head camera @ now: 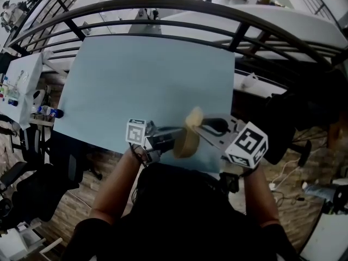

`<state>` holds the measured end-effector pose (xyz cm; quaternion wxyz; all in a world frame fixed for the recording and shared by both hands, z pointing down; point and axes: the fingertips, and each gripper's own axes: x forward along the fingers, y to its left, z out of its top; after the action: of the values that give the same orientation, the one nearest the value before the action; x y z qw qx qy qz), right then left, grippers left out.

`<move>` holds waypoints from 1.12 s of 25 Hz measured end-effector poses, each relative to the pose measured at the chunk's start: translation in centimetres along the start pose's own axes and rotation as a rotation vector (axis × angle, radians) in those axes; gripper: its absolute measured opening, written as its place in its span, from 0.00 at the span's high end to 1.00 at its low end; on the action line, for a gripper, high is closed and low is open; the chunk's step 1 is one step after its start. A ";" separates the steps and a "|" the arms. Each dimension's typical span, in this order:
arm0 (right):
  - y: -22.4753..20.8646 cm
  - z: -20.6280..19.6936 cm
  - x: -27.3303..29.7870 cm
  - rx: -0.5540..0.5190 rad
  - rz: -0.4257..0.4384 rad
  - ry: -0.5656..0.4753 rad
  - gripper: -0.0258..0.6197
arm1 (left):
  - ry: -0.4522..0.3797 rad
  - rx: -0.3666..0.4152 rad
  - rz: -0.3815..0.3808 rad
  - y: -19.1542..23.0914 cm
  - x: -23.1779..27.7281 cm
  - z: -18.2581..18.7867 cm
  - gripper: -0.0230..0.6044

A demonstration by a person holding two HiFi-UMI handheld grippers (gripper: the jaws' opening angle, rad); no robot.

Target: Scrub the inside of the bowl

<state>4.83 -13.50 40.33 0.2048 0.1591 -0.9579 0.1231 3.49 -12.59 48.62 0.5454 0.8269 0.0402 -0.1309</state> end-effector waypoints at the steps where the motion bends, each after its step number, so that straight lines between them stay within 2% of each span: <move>1: 0.0 0.0 0.1 0.007 0.006 -0.005 0.86 | 0.001 0.002 -0.009 -0.3 0.1 -0.1 0.95; 8: -1.1 -0.8 0.4 0.055 0.011 -0.016 0.86 | -0.048 -0.005 -0.096 -2.1 0.4 0.8 0.95; 12: -1.5 -1.5 0.7 0.095 0.022 -0.026 0.87 | -0.065 -0.004 -0.117 -2.6 0.8 1.6 0.95; 17: -1.5 -2.5 1.0 0.135 0.054 -0.035 0.87 | -0.119 -0.010 -0.120 -3.3 1.0 3.3 0.95; 21: -1.0 -2.6 1.1 0.180 0.076 -0.075 0.87 | -0.116 0.015 -0.105 -3.8 1.2 3.8 0.95; 28: -1.4 -3.7 0.7 0.247 0.092 -0.097 0.87 | -0.142 0.001 -0.089 -3.3 1.7 3.9 0.95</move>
<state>6.00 -13.86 44.13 0.1310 0.1446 -0.9506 0.2416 3.74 -15.00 43.78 0.5400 0.8133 0.0380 -0.2133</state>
